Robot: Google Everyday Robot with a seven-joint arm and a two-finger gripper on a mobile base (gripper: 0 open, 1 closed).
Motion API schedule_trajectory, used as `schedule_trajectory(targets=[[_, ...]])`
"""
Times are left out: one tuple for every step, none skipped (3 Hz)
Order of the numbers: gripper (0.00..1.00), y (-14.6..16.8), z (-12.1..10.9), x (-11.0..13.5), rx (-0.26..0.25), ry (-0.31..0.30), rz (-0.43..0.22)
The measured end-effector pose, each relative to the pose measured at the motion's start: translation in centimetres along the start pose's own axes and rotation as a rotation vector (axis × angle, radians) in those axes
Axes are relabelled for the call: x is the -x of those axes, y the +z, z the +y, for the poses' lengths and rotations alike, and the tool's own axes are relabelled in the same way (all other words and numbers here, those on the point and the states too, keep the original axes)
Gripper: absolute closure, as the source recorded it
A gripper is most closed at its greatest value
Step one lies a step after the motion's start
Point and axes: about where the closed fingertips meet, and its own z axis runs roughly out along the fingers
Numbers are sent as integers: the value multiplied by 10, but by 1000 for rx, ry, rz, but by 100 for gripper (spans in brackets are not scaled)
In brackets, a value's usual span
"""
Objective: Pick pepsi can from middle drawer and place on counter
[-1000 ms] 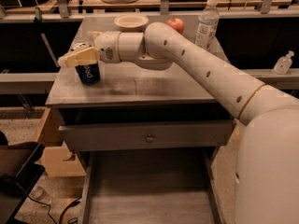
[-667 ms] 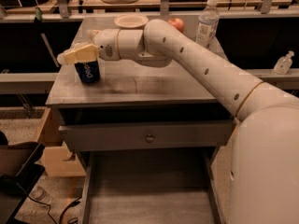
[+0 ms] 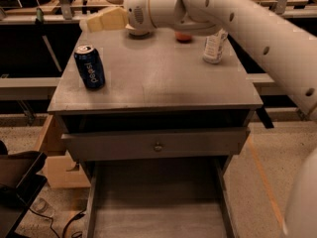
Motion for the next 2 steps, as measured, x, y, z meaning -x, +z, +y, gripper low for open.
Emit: schedule_trajectory(targets=[[0, -67, 2, 37, -149, -21, -44], [0, -129, 10, 52, -276, -37, -114]])
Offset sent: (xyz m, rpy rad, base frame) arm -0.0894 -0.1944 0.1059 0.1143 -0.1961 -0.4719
